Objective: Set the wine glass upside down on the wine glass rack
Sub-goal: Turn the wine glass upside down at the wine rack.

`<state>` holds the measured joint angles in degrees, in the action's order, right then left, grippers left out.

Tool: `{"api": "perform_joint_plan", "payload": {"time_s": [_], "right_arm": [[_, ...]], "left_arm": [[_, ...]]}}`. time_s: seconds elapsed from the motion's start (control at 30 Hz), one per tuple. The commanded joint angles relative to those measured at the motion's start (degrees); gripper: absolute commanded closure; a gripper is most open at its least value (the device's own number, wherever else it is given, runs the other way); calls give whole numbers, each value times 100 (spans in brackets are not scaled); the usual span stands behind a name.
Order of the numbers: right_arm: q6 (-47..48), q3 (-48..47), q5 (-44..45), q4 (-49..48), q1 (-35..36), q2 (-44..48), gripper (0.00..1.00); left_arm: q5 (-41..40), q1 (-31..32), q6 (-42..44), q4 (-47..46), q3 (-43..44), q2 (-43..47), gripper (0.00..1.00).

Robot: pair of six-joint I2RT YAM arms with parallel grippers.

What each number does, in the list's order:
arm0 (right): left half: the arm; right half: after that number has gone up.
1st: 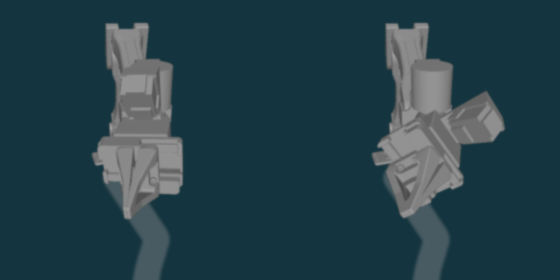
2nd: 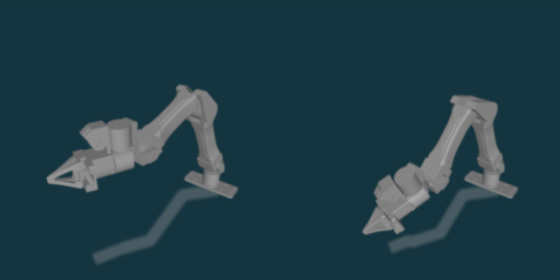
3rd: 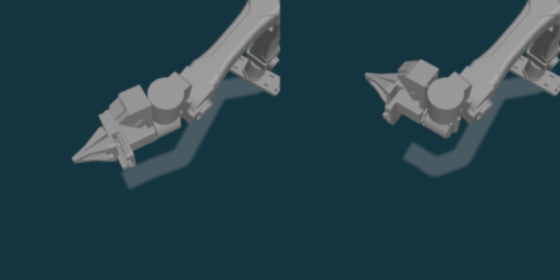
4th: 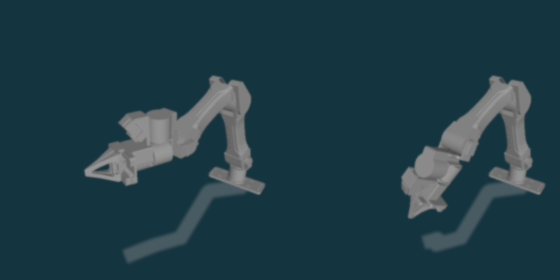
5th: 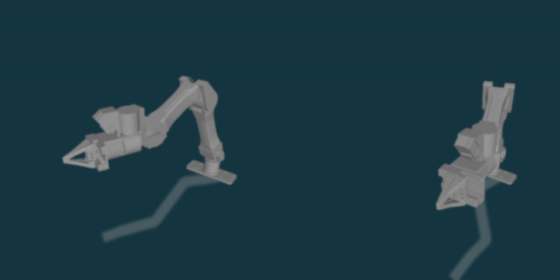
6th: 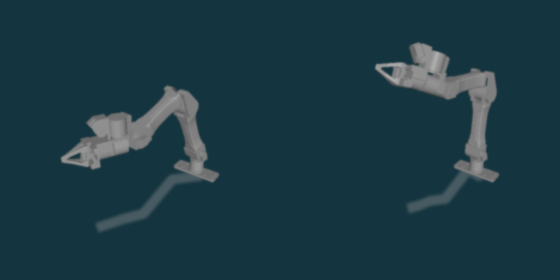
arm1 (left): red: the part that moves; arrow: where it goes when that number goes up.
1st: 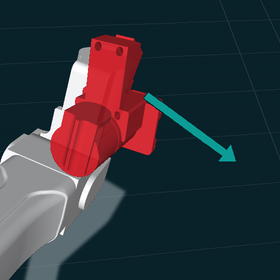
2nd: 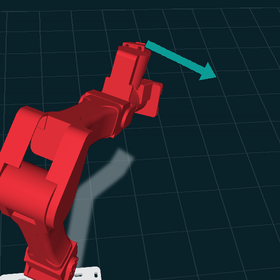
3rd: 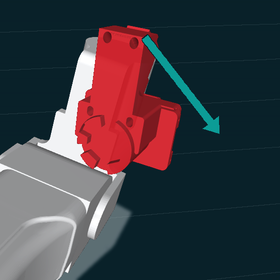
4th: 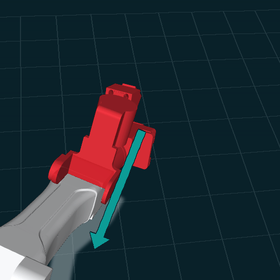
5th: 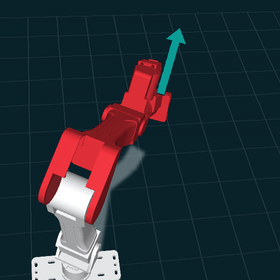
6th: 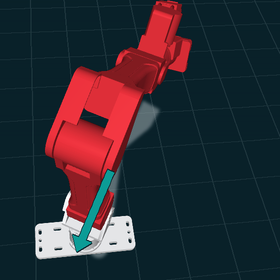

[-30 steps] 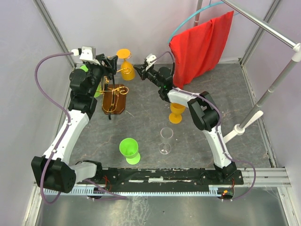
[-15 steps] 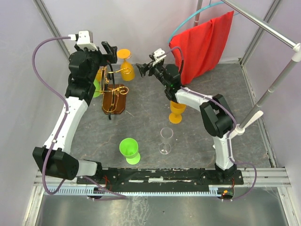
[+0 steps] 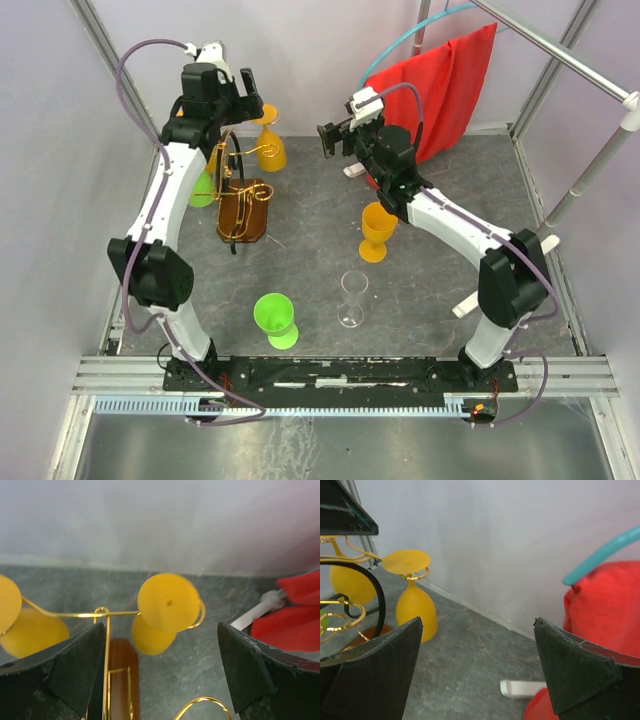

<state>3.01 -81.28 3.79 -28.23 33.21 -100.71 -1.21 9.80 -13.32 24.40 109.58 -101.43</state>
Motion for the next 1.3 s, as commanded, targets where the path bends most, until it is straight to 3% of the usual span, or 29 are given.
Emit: {"api": "perform_joint_plan", "payload": {"time_s": [0.0,0.17,0.47,0.93,1.27], "right_arm": [[245,354,345,491,-63,624,0],[416,752,547,678,-99,1122,0],[490,1087,701,819,-146,1466,0],[515,1109,787,817,-201,1475,0],[411,1103,859,801,-227,1427,0]], "left_arm": [[-654,-61,404,945,757,-419,1],[-1287,-117,738,1384,1382,-878,1],[-1732,-205,920,1338,1568,-1227,1],[-1714,-246,1295,1506,2356,-1950,1],[-1080,-234,1404,1315,2197,-1975,1]]}}
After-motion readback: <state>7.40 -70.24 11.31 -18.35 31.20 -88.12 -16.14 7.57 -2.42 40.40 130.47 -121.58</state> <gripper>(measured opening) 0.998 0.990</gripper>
